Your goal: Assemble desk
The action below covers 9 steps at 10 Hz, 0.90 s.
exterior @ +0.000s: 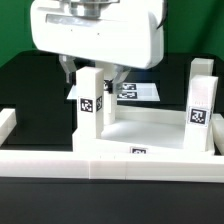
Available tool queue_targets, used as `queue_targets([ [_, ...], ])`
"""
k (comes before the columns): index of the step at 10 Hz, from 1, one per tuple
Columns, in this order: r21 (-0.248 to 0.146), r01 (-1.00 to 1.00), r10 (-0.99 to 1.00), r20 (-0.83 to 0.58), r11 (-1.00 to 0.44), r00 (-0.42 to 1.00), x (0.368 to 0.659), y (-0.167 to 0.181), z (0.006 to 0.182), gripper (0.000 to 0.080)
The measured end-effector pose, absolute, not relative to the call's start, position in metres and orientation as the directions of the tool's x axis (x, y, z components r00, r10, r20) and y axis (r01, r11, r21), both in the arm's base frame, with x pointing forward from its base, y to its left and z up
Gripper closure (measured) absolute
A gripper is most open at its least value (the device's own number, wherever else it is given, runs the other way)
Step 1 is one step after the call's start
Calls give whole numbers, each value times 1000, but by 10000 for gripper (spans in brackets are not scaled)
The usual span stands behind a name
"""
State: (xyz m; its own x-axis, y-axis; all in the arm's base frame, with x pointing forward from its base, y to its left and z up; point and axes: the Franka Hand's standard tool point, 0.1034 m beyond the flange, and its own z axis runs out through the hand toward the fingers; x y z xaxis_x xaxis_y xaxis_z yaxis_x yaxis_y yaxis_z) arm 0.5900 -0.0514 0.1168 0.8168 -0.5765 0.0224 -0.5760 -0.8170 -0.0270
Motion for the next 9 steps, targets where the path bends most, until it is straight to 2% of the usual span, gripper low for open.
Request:
queue_targets([
  [1, -42, -599, -600, 14, -800, 800, 588, -38, 128, 154],
  [2, -46, -602, -603, 12, -797, 798, 588, -31, 131, 154],
  [9, -40, -603, -604, 9, -797, 797, 587, -34, 127, 151],
])
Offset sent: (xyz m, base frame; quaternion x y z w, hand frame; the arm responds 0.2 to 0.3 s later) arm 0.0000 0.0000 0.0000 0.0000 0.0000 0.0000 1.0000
